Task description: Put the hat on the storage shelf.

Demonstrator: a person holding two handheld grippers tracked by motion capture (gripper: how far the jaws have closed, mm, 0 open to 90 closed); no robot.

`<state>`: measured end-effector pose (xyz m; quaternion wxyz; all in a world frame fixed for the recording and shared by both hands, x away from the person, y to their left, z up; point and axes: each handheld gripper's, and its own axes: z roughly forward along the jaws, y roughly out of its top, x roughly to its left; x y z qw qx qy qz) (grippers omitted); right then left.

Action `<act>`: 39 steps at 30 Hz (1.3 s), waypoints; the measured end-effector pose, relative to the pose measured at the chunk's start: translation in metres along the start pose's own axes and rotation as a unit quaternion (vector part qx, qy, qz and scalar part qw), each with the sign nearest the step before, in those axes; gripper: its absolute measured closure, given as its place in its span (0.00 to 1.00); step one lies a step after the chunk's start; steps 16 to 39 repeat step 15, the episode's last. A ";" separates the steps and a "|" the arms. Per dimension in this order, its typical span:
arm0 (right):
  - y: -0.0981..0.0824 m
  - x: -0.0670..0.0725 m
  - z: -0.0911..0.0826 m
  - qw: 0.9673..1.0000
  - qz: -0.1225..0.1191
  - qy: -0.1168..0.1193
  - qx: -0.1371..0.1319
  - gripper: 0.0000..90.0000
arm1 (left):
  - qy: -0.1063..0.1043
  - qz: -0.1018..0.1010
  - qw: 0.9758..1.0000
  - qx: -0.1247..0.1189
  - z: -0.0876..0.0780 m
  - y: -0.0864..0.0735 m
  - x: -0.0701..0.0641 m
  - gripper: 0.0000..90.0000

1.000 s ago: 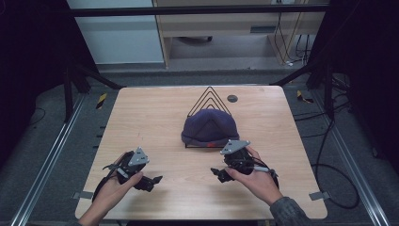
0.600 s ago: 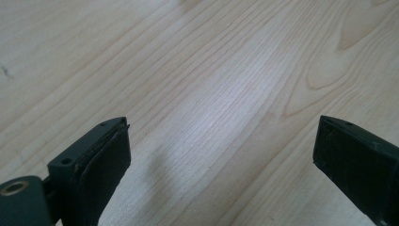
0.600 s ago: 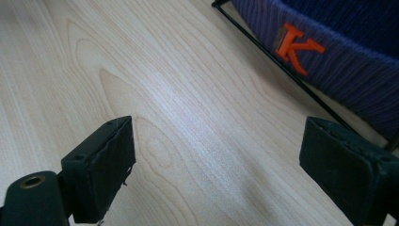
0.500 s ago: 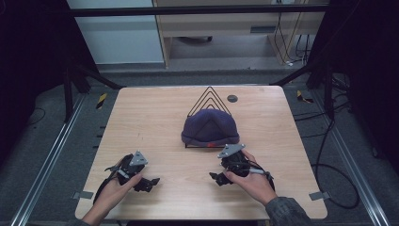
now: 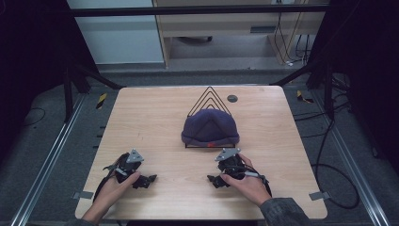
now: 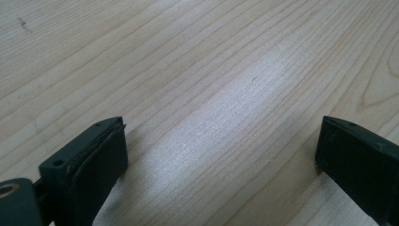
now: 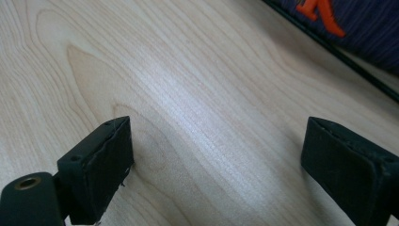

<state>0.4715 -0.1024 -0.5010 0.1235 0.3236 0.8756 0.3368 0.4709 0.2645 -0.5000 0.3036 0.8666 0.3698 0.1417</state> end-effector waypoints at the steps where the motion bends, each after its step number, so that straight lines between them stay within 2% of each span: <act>1: -0.001 0.001 0.001 1.000 0.001 -0.001 0.001 0.10 | 0.000 0.001 1.000 -0.002 0.000 0.000 0.000 0.01; 5: -0.003 0.003 0.004 1.000 0.001 -0.006 -0.009 0.07 | 0.000 0.002 1.000 -0.009 0.001 -0.002 0.000 0.00; 9: -0.009 0.008 0.007 0.999 0.005 -0.014 -0.041 0.04 | -0.007 0.009 1.000 -0.015 0.001 -0.004 0.002 0.00; 15: -0.009 0.008 0.007 0.999 0.006 -0.015 -0.041 0.04 | -0.011 0.014 1.000 -0.016 0.000 -0.005 0.003 0.00; 39: -0.009 0.008 0.007 0.999 0.006 -0.015 -0.041 0.04 | -0.011 0.014 1.000 -0.016 0.000 -0.005 0.003 0.00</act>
